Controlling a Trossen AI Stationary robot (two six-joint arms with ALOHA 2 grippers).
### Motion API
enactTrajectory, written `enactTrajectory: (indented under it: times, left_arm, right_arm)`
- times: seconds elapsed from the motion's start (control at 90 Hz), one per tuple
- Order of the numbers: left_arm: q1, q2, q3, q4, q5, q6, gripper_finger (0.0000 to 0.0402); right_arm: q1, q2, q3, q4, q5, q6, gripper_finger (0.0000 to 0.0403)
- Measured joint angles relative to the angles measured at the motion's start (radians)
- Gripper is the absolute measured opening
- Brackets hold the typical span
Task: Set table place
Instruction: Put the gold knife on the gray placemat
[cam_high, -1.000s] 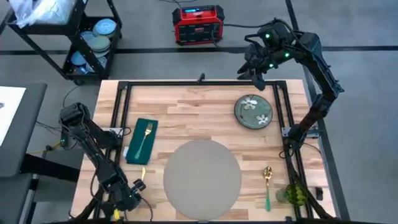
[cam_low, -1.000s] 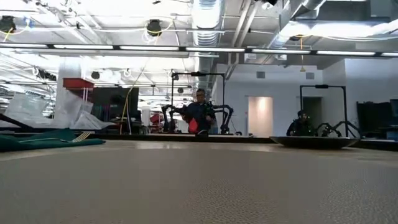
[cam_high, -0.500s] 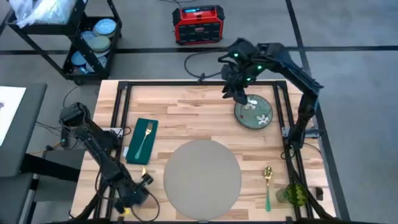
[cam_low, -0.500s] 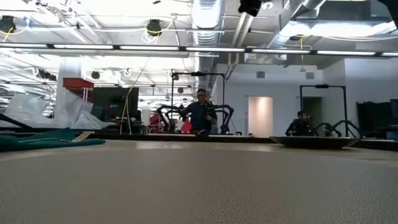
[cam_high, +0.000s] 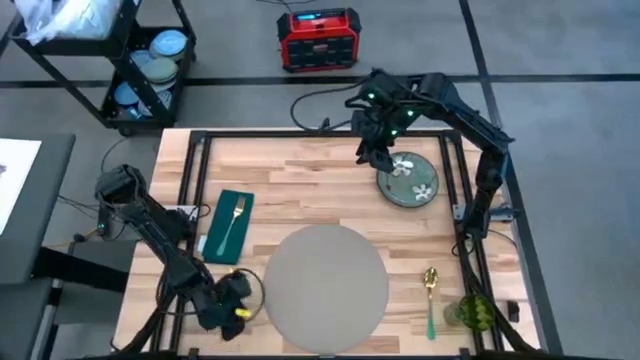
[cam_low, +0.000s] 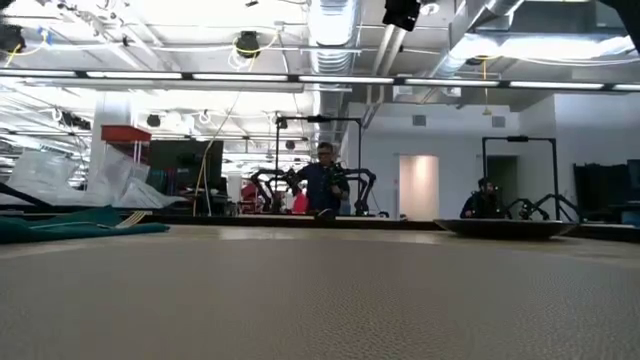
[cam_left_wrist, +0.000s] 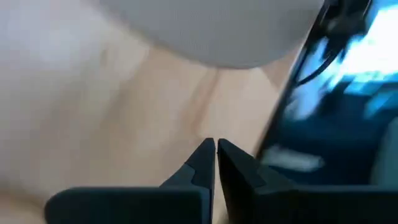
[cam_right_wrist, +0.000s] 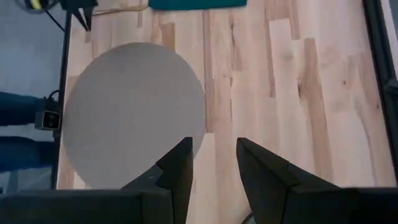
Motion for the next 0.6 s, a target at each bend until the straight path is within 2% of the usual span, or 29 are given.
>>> enactTrajectory:
  times: [0.122, 0.244, 0.4, 0.6]
  left_arm:
    - [-0.059, -0.001, -0.006, -0.002, -0.142, -0.367, 0.0027]
    - [-0.089, -0.001, -0.006, -0.034, -0.139, -0.554, 0.0051]
    - [-0.071, 0.006, 0.003, -0.102, -0.031, -0.624, 0.0065]
    - [-0.052, 0.081, 0.08, -0.107, -0.089, -0.536, 0.0066]
  right_arm:
    - [0.001, -0.006, 0.001, 0.0, -0.006, -0.01, 0.0113]
    - [0.007, -0.003, 0.001, 0.0, -0.043, -0.012, 0.0113]
    - [0.02, -0.004, 0.001, 0.0, -0.05, -0.016, 0.0113]
    - [0.045, -0.004, 0.001, 0.0, -0.05, -0.012, 0.0113]
